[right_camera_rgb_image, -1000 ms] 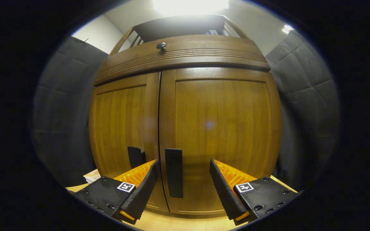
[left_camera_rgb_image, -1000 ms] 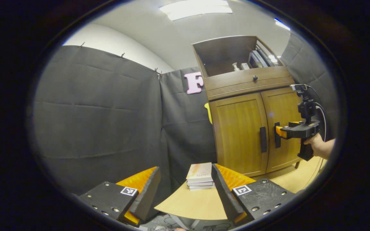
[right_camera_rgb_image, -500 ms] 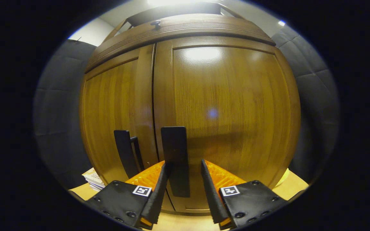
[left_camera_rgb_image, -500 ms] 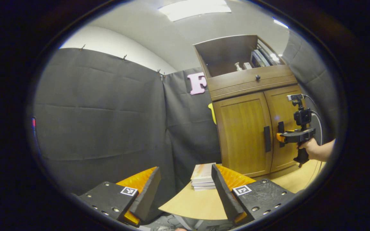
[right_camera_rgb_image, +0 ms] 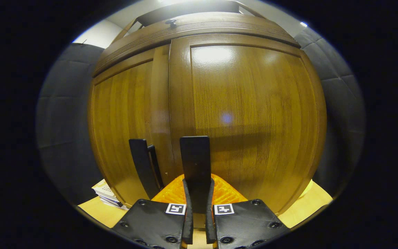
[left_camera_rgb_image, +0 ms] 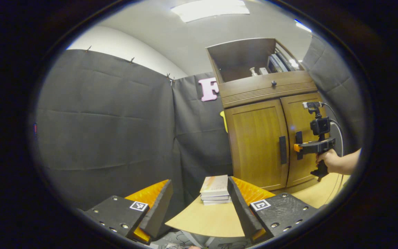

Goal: Open the right door of the double-door shoe cabinet with the right hand, and open the left door with the left hand.

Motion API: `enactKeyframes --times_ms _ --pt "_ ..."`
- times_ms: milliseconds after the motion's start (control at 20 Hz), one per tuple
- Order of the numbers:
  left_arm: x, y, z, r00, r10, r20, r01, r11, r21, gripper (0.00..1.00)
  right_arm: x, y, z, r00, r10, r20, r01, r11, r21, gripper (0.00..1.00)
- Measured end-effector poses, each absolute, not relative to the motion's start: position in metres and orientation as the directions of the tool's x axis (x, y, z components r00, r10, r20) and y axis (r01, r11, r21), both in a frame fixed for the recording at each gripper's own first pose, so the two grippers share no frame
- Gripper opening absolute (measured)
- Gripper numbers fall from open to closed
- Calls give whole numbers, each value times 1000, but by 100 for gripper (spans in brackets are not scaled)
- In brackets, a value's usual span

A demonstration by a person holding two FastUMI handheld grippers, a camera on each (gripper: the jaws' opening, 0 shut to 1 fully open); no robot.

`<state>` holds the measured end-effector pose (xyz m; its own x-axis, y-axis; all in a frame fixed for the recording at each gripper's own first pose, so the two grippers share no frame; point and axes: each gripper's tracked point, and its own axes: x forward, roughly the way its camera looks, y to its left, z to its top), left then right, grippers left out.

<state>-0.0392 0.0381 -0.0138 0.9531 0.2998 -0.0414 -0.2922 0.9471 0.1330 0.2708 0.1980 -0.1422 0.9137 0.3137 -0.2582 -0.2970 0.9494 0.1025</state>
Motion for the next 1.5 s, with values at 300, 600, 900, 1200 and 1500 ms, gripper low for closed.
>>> enactKeyframes --times_ms 300,600,900,1200,1500 --pt "0 10 -6 978 209 -9 -207 973 102 92 225 181 -135 896 356 -267 -339 935 109 14" --pt "26 6 11 990 139 0 -138 985 104 92 185 153 -127 893 364 -265 -347 931 111 16" --pt "19 -16 13 998 60 -5 -59 995 85 92 151 114 -117 895 355 -271 -337 935 111 13" --pt "36 -72 9 1000 -31 -2 31 997 67 92 127 68 -112 906 320 -276 -303 947 105 13" --pt "38 -101 8 996 -87 5 86 995 58 92 115 13 -109 924 267 -276 -245 963 109 15"
